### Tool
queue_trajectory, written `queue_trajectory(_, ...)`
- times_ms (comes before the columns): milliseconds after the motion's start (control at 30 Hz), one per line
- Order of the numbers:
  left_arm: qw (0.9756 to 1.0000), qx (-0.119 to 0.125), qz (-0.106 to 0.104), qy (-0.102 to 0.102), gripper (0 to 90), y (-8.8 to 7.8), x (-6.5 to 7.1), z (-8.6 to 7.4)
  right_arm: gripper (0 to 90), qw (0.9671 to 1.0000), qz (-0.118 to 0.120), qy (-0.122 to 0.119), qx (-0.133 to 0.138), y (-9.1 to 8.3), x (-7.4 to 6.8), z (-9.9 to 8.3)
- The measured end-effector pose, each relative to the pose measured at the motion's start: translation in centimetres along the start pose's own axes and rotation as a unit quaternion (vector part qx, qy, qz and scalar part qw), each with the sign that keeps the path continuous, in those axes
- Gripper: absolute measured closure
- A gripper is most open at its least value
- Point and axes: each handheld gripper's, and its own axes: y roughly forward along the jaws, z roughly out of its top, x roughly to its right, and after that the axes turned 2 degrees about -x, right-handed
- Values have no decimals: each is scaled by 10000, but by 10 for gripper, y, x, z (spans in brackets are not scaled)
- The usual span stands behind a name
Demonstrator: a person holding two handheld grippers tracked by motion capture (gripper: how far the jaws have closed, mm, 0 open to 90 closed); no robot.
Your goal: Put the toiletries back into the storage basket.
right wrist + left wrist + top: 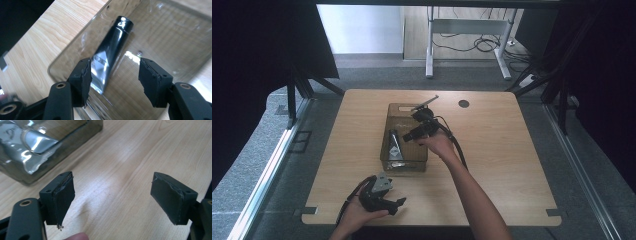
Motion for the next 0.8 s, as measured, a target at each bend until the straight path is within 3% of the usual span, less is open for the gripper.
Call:
queue_trajectory(133, 9999, 27, 79, -76, 196, -2, -5, -1, 452, 9989, -79, -322, 317, -24, 4, -28)
queue_trajectory(267, 9998, -30, 153, -118, 196, -1, -6, -4, 465, 9973, -144, -403, 601, -46, 10, -60)
queue_trajectory(367, 9997, -42, 185, -130, 197, -1, -5, -4, 468, 9956, -83, -357, 865, -61, 18, -86)
queue_trajectory(533, 9996, -57, 212, -162, 197, 0, -6, -5, 468, 9926, -179, -227, 1177, -76, 33, -131)
queue_trajectory(633, 9995, -74, 243, -195, 196, 0, -7, -6, 468, 9914, -313, -177, 1256, -81, 43, -153)
queue_trajectory(800, 9992, -103, 287, -250, 197, 0, -10, -8, 467, 9906, -212, 55, 1352, -81, 62, -185)
